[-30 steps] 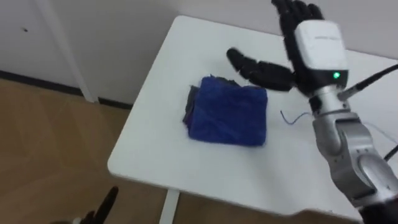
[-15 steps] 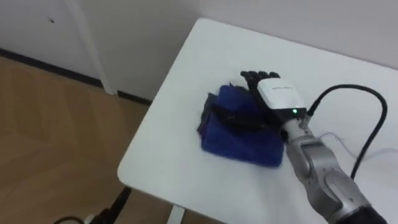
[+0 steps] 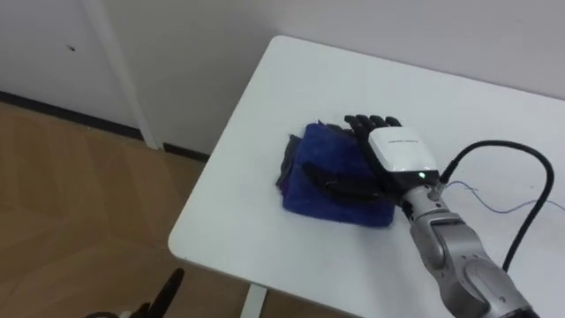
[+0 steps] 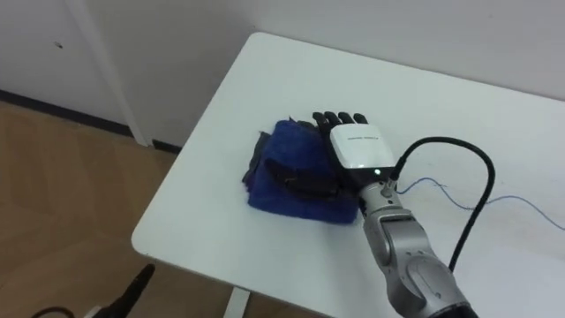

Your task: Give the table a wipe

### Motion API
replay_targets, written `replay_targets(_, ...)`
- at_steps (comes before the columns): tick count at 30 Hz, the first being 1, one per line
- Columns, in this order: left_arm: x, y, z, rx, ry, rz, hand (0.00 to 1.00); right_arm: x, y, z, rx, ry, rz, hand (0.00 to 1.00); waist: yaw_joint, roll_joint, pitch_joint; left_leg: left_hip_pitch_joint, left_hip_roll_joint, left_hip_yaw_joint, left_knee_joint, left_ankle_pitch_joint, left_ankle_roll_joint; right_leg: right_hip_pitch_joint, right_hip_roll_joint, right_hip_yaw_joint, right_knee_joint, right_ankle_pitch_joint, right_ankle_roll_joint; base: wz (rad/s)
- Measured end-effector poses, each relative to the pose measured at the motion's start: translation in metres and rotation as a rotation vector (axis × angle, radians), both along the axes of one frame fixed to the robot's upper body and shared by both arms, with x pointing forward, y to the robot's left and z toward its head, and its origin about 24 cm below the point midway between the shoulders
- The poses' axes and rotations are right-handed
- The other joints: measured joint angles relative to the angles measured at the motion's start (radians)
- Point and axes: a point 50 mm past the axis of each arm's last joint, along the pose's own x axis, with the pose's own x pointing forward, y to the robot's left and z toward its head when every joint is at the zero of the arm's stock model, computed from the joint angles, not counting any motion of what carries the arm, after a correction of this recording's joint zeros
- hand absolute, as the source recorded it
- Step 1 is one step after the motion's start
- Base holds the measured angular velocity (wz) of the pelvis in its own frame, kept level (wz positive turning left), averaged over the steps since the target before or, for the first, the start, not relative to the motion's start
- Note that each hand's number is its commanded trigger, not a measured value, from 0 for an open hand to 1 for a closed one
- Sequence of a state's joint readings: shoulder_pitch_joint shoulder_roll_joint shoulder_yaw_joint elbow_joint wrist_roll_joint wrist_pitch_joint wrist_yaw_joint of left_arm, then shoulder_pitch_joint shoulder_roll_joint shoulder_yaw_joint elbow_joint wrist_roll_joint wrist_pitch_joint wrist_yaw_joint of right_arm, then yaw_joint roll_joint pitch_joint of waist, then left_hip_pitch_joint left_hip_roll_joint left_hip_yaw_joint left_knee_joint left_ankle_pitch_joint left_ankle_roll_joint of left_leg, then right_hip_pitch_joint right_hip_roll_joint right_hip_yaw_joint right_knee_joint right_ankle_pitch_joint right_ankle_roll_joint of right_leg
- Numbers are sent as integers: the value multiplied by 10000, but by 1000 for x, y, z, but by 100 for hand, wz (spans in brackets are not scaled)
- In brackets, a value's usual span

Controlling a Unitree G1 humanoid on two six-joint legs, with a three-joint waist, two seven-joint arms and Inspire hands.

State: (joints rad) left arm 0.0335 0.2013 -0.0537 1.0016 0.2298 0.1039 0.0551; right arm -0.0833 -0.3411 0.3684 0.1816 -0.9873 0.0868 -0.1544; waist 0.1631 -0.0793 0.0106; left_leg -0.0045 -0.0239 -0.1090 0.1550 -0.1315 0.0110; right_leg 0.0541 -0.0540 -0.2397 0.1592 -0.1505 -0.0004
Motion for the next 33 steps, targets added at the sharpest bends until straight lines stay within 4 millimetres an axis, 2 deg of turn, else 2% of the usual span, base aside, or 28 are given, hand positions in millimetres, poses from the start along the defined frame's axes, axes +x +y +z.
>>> replay_targets(4,-1,-1,-1,-14,30,-60,0,-7,4,1,219,-142,265,0,-132,59,-10,-5,3,7,71,0,-1,4,6,14,1,-1,1,0)
replay_targets(8,0,-1,0,-42,-134,-106,0,-8,4,1,238,-191,342,0,-231,169,-66,25,16,99,17,-1,1,-1,17,127,-33,-5,8,-5)
replay_targets(10,0,-1,0,-52,-160,-111,0,-8,4,0,237,-172,341,0,-233,176,-68,85,34,168,-49,-1,2,8,30,165,-41,-6,9,-9)
replay_targets(15,-2,-1,-1,-49,-63,-82,0,-20,1,-13,120,364,236,0,-254,179,-67,156,34,175,-75,-48,37,144,28,161,-69,-30,47,0)
replay_targets(20,-4,-1,-2,-57,5,-56,0,-31,-1,-32,-294,1477,292,0,-214,166,-59,169,32,209,-80,-69,51,132,18,164,-66,-31,48,0)
replay_targets(28,-4,-1,-2,-108,-83,-102,0,-34,-5,-42,-608,1806,180,0,-202,26,-75,246,27,206,-81,-72,51,156,14,164,-65,-34,53,0)
replay_targets(31,-4,-1,-2,-92,-77,-83,0,-34,-6,-44,-651,1873,157,0,-159,-18,-40,310,20,188,-83,-98,57,228,16,169,-67,-34,54,0)
replay_targets(32,-5,-1,-2,-85,-72,-71,0,-34,-6,-44,-717,1872,162,35,-158,-40,1,305,15,161,-54,-119,59,278,17,160,-78,-37,58,0)
replay_targets(33,-5,-1,-2,-85,-58,-54,0,-34,-6,-44,-781,1874,177,73,-157,-54,2,300,11,148,-40,-139,57,289,17,152,-82,-40,63,0)
